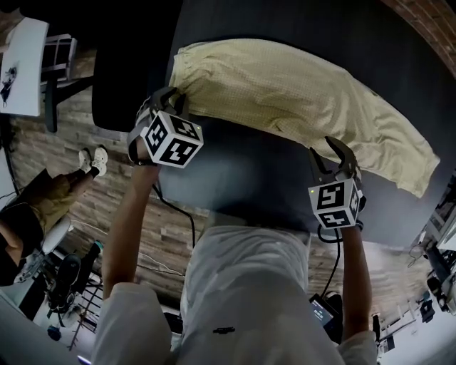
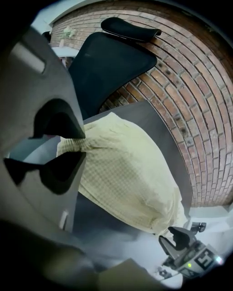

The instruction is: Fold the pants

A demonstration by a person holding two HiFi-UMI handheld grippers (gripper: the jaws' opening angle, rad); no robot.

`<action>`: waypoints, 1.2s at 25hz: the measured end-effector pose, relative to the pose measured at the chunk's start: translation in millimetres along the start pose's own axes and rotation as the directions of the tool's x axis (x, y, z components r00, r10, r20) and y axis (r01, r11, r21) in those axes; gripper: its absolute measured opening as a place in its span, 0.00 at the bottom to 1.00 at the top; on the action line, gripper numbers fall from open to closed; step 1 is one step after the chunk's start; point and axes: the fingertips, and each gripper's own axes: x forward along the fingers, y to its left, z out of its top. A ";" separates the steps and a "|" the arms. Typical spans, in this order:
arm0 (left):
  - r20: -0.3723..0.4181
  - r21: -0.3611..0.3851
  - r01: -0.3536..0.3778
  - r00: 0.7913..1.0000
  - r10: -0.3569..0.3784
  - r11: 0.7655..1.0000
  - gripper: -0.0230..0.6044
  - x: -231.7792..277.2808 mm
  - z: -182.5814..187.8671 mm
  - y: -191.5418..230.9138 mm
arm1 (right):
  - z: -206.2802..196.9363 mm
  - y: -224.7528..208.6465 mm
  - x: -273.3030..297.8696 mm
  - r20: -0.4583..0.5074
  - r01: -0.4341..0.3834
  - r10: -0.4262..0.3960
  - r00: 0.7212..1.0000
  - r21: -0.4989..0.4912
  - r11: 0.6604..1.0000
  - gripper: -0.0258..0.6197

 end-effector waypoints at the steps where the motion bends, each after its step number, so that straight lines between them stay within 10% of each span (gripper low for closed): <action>1: -0.008 0.011 0.000 1.000 0.001 1.000 0.19 -1.3 -2.4 2.2 | -6.8 4.2 3.7 -0.025 -0.005 0.004 1.000 -0.026 1.000 0.32; 6: -0.026 0.039 0.002 1.000 -0.001 0.999 0.19 -1.4 -10.1 9.3 | -28.4 5.3 6.9 -0.083 0.001 -0.009 0.996 -0.104 0.995 0.10; 12: -0.010 0.022 -0.006 1.000 0.006 1.000 0.19 -8.5 -13.2 9.0 | -25.0 22.7 0.4 -0.064 -0.092 0.089 0.994 -0.041 0.995 0.32; 21: 0.064 -0.132 0.039 0.997 -0.031 0.991 0.32 -37.8 -1.9 2.2 | -9.1 22.6 -17.7 0.026 -0.060 0.059 0.998 0.059 0.996 0.31; 30: 0.096 -0.365 0.119 0.991 -0.090 0.924 0.38 -41.7 -21.6 -3.1 | 8.4 43.1 -27.0 0.057 -0.055 0.053 0.997 0.033 0.998 0.31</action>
